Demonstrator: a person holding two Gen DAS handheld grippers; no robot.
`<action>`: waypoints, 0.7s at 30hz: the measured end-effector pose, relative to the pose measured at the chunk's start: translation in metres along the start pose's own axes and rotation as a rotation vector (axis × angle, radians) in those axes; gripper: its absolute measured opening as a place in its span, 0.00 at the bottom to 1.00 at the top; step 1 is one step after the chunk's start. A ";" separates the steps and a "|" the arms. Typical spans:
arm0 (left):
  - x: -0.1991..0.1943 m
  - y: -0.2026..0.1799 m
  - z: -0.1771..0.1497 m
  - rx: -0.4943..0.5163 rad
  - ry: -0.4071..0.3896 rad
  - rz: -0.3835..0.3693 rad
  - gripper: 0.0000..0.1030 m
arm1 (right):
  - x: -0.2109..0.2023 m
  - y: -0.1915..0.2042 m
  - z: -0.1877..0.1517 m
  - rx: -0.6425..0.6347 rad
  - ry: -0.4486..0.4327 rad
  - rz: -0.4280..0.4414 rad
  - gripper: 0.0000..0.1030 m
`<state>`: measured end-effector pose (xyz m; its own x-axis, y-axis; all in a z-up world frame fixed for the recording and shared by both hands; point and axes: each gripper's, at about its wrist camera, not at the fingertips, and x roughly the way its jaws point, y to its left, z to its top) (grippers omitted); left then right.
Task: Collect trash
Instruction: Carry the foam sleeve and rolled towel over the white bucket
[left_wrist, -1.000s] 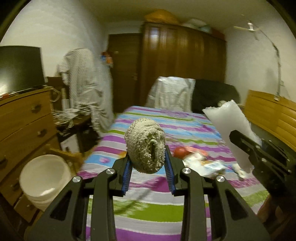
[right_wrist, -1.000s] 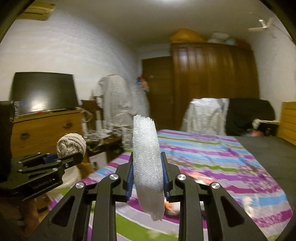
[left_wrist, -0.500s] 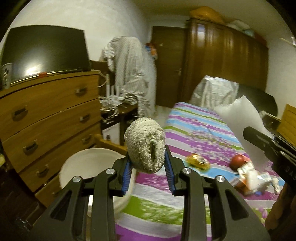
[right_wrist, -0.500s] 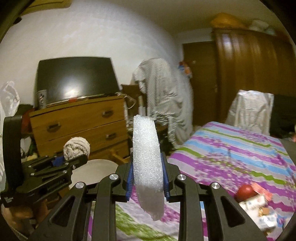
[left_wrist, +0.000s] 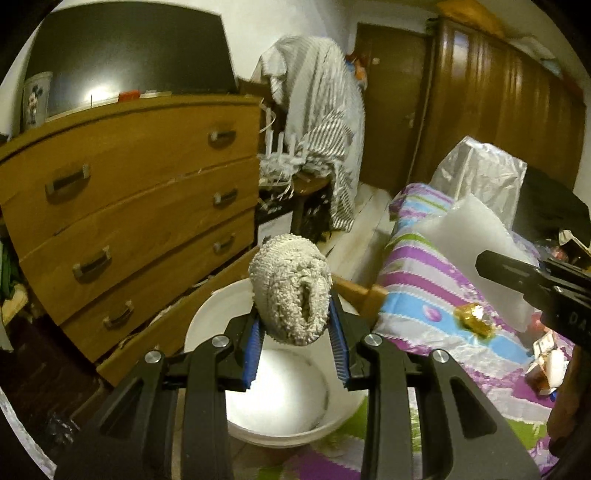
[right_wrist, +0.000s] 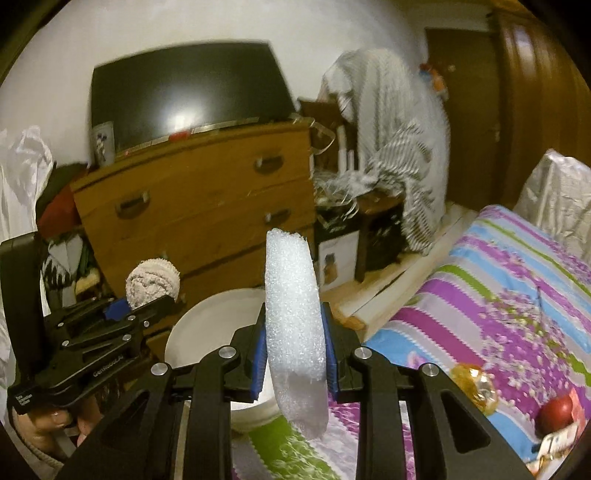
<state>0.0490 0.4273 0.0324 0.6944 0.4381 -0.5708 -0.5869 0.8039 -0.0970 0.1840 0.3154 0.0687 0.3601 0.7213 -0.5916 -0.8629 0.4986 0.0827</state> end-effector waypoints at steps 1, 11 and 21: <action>0.004 0.004 -0.001 -0.005 0.008 0.003 0.30 | 0.011 0.003 0.003 -0.007 0.023 0.006 0.26; 0.047 0.039 -0.004 -0.050 0.100 0.001 0.30 | 0.110 0.010 0.011 -0.022 0.202 0.052 0.26; 0.082 0.055 -0.014 -0.065 0.158 -0.003 0.30 | 0.160 0.009 0.007 -0.025 0.261 0.064 0.26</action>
<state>0.0681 0.5017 -0.0307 0.6248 0.3632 -0.6912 -0.6146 0.7748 -0.1484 0.2365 0.4392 -0.0196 0.2034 0.6008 -0.7731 -0.8906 0.4416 0.1088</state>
